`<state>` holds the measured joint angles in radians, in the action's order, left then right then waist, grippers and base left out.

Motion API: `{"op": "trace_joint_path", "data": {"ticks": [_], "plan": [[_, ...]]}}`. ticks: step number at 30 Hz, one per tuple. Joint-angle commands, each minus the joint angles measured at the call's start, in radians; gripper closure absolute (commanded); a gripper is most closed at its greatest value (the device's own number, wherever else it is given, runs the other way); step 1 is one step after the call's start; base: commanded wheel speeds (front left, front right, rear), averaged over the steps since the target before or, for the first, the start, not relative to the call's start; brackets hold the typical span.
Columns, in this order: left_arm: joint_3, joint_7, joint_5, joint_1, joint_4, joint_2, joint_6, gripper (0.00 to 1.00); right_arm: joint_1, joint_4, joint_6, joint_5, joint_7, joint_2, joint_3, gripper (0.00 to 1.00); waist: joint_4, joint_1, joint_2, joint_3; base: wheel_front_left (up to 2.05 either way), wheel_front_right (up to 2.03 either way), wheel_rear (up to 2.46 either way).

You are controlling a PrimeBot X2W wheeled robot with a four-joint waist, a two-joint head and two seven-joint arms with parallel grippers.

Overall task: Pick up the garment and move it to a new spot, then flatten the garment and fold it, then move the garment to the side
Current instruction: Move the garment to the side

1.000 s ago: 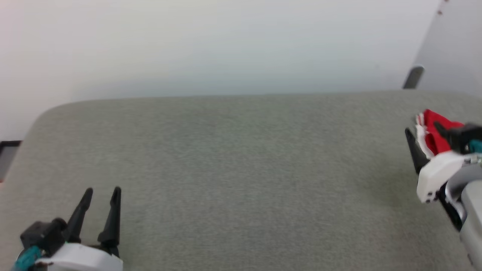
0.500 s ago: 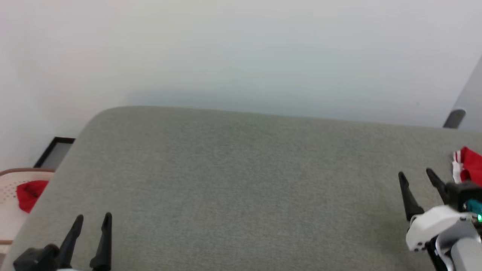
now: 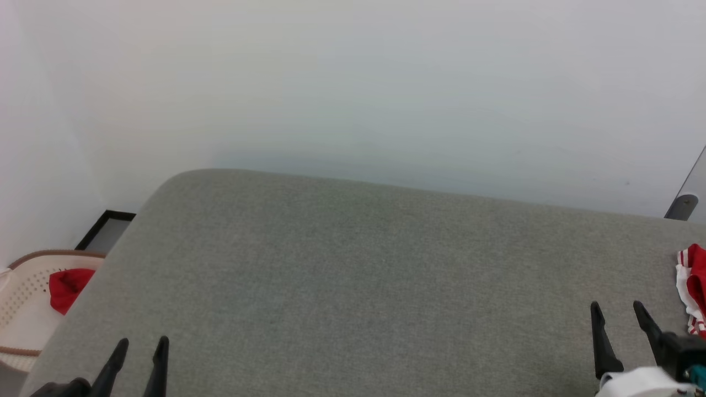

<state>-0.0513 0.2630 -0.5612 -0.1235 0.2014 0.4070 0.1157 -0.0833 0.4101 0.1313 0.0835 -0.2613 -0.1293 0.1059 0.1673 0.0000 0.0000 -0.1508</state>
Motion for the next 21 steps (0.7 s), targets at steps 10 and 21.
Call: {"op": "trace_joint_path", "data": {"ticks": [10,21], "plan": [[-0.032,-0.001,-0.021,0.001,0.007,0.025,0.012,0.0,0.115,-0.122,-0.001,-0.027,0.021,0.061,0.037,0.0,-0.023,0.0,0.0,-0.002,0.0,0.0,0.0],[-0.063,-0.001,-0.028,0.009,0.013,0.035,0.015,0.0,0.169,-0.171,-0.001,-0.011,0.045,0.078,0.018,0.0,-0.053,0.0,0.0,0.004,0.0,0.0,0.0]]}}
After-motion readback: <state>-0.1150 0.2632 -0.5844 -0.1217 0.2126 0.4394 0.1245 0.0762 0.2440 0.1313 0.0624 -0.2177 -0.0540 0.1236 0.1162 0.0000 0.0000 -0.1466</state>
